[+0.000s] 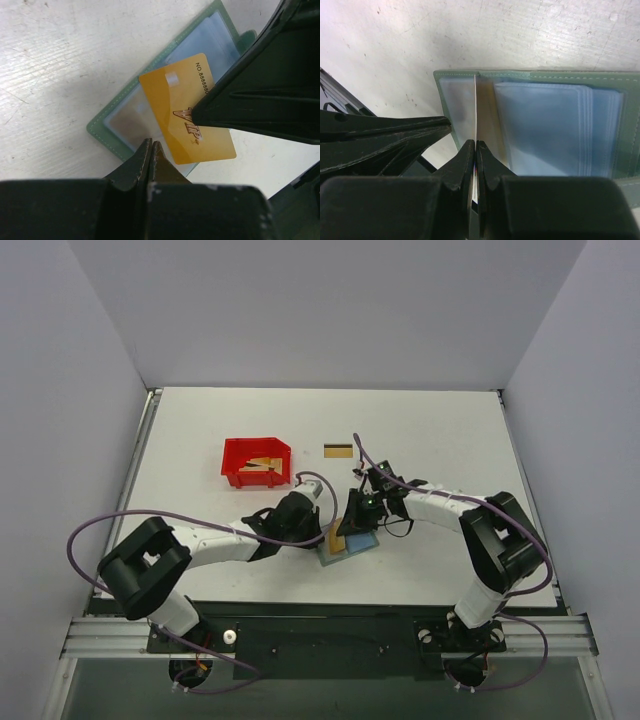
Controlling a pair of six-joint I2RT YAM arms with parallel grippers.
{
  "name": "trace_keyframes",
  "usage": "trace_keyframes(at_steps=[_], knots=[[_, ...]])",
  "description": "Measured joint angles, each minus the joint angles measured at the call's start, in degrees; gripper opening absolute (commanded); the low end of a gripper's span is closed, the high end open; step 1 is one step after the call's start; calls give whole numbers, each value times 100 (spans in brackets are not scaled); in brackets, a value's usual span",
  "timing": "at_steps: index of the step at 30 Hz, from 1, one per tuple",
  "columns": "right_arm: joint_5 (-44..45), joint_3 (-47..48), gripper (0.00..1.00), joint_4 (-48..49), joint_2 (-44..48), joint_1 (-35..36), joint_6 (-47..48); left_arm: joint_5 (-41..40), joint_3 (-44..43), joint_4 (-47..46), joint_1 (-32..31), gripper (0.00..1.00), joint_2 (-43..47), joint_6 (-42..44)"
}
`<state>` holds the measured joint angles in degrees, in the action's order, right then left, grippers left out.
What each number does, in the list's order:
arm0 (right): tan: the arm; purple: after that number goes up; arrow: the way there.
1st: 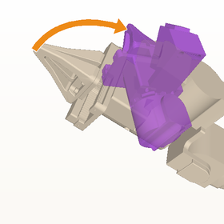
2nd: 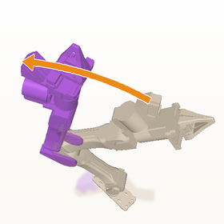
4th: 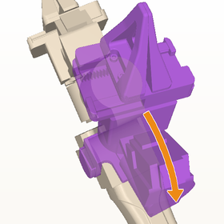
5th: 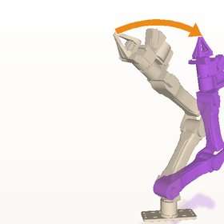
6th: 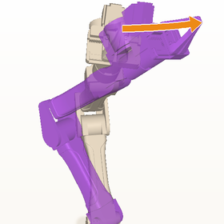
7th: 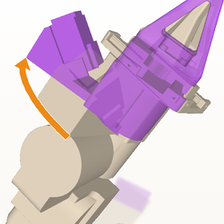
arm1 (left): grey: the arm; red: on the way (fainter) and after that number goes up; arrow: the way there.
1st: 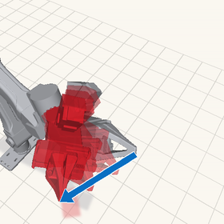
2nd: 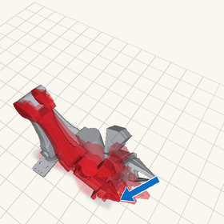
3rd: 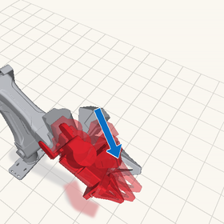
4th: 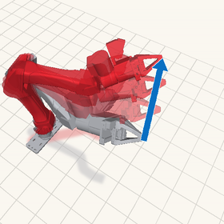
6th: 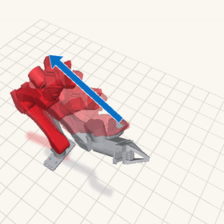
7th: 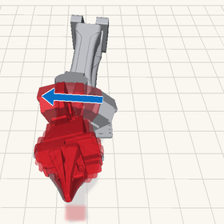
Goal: Put the credit cards into the card holder
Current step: Insert the credit card into the card holder.
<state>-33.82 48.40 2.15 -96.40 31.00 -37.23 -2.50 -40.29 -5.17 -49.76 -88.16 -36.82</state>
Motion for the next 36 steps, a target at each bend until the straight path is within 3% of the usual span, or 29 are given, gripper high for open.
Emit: trace_keyframes(at_steps=[25,36], knots=[[-647,627,0,-1493,232,-407,1473,328,232,-494,-55,0,-245,-221],[-654,743,0,-1722,-109,-409,1652,164,234,-315,-55,0,-153,-192]])
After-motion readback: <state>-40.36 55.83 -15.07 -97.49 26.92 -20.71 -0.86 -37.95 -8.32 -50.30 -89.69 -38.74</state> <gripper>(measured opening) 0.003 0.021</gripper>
